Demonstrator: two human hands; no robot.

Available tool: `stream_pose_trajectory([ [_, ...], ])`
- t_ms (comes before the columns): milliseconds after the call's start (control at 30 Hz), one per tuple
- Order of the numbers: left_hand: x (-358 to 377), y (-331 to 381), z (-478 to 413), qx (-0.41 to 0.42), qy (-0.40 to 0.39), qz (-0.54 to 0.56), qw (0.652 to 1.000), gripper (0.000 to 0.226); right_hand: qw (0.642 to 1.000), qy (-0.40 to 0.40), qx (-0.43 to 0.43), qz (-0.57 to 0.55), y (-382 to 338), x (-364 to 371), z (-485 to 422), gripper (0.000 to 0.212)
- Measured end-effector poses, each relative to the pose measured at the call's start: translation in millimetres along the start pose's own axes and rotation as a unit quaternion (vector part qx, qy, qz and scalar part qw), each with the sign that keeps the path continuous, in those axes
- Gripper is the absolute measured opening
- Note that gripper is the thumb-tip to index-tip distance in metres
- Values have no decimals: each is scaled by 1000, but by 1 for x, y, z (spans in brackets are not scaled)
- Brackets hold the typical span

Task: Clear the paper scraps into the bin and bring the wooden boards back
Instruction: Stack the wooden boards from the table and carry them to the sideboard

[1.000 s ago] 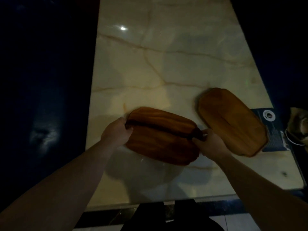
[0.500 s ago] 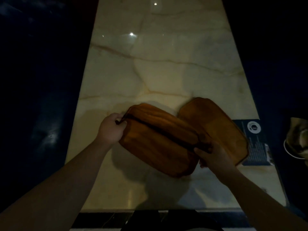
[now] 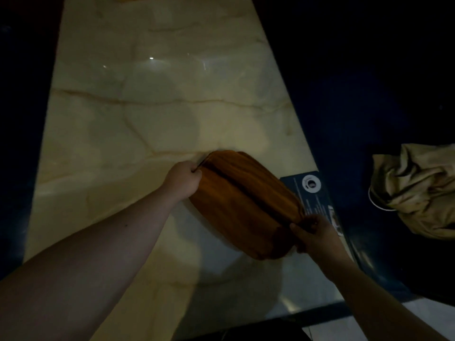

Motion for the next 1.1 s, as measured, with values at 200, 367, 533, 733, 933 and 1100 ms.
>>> stream_pose_trajectory([
  [200,14,15,-16,4,-11,-30,999,16,1000,12,16,-6,6,-10,-3,24],
  [367,18,20,-23,25,-11,-55,998,17,1000,6,12,-3,7,-13,-6,24],
  [533,17,18,-25,35,-9,-61,997,14,997,-6,1,78,8,-8,-8,26],
  [733,20,17,-30,39,-6,-81,996,10,994,5,-5,109,10,-11,-11,23],
  [933,22,14,-31,26,13,-64,998,23,997,13,1,74,10,-10,-9,38],
  [1100,22,25,-37,33,-2,-73,997,17,999,22,24,12,14,-7,2,52],
])
Point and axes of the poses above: each hand's wrist, its own z-axis away from the middle knuckle, its own x-axis out of the palm, y = z × x, the point moved 3 cm from there along -z, towards the middle knuckle, and after that the axes turned 1 degree about -z, right-handed, at the moved point
